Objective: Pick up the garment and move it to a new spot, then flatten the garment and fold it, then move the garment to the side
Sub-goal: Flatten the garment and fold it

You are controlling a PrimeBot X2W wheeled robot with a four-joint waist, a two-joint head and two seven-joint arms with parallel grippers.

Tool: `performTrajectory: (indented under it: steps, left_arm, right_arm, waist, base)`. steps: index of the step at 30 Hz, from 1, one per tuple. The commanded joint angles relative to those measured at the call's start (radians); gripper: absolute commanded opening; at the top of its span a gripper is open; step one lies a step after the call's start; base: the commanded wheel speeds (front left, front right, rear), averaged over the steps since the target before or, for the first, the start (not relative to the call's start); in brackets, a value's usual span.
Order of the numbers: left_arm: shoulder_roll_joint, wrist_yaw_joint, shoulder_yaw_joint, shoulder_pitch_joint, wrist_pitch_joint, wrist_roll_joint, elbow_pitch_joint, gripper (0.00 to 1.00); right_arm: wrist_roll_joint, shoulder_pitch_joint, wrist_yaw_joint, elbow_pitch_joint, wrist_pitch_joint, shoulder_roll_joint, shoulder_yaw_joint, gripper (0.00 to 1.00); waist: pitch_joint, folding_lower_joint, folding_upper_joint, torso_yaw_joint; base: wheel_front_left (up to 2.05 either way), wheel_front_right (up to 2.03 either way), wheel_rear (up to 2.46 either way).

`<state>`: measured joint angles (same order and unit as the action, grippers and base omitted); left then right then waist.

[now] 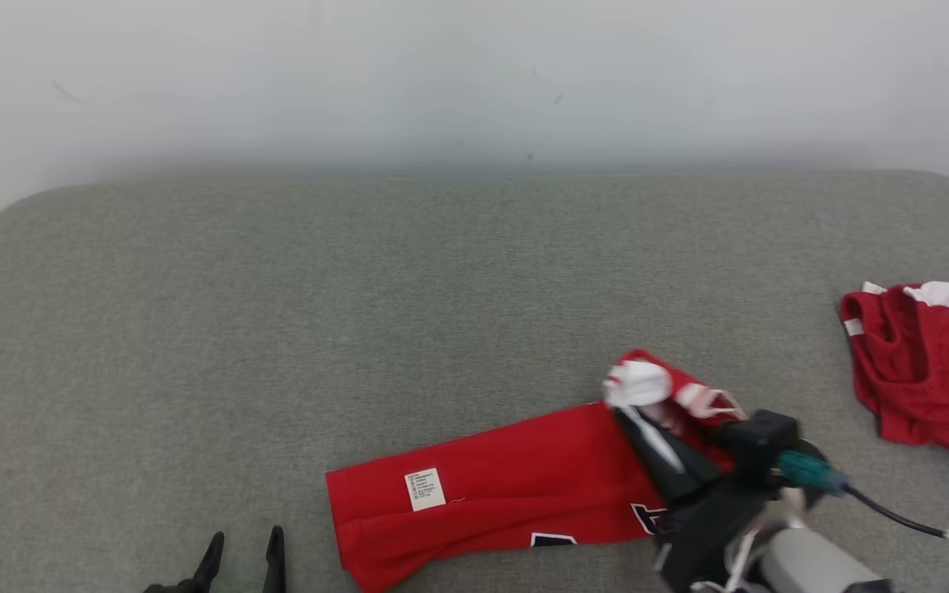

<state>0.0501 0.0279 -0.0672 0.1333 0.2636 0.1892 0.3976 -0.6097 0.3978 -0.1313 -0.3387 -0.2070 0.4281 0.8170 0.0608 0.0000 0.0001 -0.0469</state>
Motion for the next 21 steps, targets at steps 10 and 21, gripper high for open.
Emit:
performTrajectory:
  steps: [10, 21]
  left_arm:
    - [0.002, 0.002, -0.039, 0.011, 0.001, 0.017, 0.015, 1.0]
    - [0.001, 0.011, -0.063, 0.006, 0.001, 0.036, 0.02, 1.0]
  right_arm:
    - [-0.065, 0.123, 0.001, 0.017, 0.045, -0.087, 0.286, 0.0]
    - [-0.127, 0.235, 0.001, -0.165, -0.006, -0.188, 0.417, 0.44]
  waist:
    - [0.019, 0.0, -0.0001, 0.12]
    - [0.032, 0.0, -0.0001, 0.207]
  base:
    - [0.0, 0.0, 0.0]
    - [0.0, 0.0, 0.0]
